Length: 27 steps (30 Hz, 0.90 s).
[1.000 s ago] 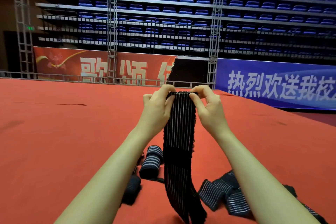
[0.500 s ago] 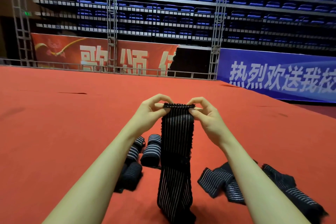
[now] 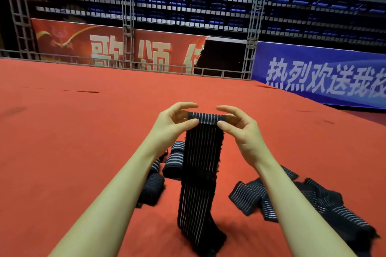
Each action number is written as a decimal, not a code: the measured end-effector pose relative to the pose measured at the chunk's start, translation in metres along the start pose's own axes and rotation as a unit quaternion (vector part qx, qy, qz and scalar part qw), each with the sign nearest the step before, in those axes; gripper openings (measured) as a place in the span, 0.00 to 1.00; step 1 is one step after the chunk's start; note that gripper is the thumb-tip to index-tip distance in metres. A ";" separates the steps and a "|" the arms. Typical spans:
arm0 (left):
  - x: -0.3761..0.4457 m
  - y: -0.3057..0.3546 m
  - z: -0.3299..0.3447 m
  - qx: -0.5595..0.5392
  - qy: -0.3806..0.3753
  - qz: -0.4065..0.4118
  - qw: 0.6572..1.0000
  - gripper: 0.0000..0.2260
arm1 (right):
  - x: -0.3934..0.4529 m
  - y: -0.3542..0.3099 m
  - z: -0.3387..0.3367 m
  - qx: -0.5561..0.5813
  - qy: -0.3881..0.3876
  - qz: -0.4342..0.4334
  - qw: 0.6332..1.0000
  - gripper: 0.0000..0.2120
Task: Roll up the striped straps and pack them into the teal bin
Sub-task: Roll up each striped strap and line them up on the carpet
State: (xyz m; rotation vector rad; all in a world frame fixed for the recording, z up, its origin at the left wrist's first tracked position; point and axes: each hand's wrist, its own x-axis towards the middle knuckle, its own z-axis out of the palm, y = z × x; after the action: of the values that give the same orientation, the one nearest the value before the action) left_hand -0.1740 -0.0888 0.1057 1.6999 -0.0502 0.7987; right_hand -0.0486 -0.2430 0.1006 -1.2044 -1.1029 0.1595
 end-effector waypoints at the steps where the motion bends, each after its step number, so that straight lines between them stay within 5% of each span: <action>1: 0.002 0.001 0.000 0.005 0.008 -0.002 1.000 0.11 | 0.002 -0.001 0.000 -0.001 0.009 0.001 1.000 0.13; 12: 0.008 0.003 -0.006 0.040 -0.079 -0.001 0.996 0.09 | 0.002 0.003 -0.002 -0.050 -0.031 0.001 0.998 0.08; 21: 0.002 0.007 -0.007 0.033 -0.042 0.019 0.998 0.10 | 0.004 0.000 -0.001 0.046 -0.018 0.023 0.998 0.13; 27: 0.003 0.009 -0.001 0.040 -0.002 0.029 0.999 0.10 | 0.003 -0.010 -0.006 0.043 -0.027 0.013 0.999 0.07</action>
State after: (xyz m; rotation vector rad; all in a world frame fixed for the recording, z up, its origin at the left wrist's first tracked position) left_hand -0.1761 -0.0897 0.1150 1.7820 -0.0710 0.8498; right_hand -0.0472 -0.2490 0.1108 -1.1428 -1.1159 0.2589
